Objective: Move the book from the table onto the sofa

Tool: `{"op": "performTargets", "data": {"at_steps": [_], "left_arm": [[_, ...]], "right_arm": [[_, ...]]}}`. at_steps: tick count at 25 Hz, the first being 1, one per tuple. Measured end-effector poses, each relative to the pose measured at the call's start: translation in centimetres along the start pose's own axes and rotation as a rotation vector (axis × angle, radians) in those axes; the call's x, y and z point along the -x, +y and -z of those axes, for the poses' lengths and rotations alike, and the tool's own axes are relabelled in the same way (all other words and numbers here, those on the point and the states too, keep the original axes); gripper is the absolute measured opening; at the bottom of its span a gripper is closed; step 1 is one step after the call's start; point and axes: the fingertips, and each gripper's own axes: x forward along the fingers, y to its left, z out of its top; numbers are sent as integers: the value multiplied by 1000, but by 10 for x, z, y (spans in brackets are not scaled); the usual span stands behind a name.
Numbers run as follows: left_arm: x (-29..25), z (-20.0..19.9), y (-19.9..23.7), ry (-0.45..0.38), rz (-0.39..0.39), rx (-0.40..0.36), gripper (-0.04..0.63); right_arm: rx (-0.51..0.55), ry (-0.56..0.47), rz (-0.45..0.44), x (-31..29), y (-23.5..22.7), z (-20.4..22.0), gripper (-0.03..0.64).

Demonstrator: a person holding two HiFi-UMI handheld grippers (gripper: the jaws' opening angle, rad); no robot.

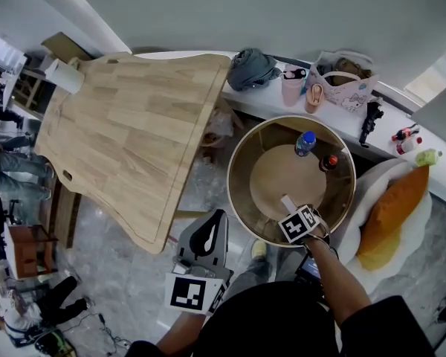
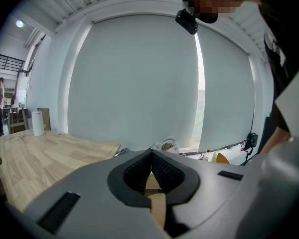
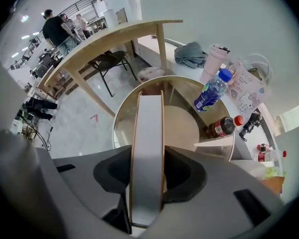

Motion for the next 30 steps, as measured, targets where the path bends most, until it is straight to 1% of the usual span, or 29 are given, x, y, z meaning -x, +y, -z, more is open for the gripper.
{"op": "performTargets", "data": {"at_steps": [2, 6, 11, 15, 19, 23, 30], "left_arm": [[6, -2, 1, -12, 10, -5, 5], [14, -7, 0, -40, 60, -18, 5], [26, -15, -12, -85, 150, -48, 5], [41, -25, -25, -128, 219, -60, 5], [55, -33, -38, -171, 285, -64, 5], [64, -34, -54, -193, 361, -79, 5], [75, -35, -97, -238, 501, -102, 5]], "right_arm": [[-11, -20, -1, 7, 0, -3, 152], [-92, -103, -2, 35, -2, -9, 150], [-147, -256, 36, 85, 5, -17, 150], [-204, -370, 73, 132, 11, -7, 150], [-264, -508, 129, 183, 15, -2, 150], [-332, -612, 193, 237, 17, 15, 150], [-458, -754, 319, 318, 18, 71, 150]]}}
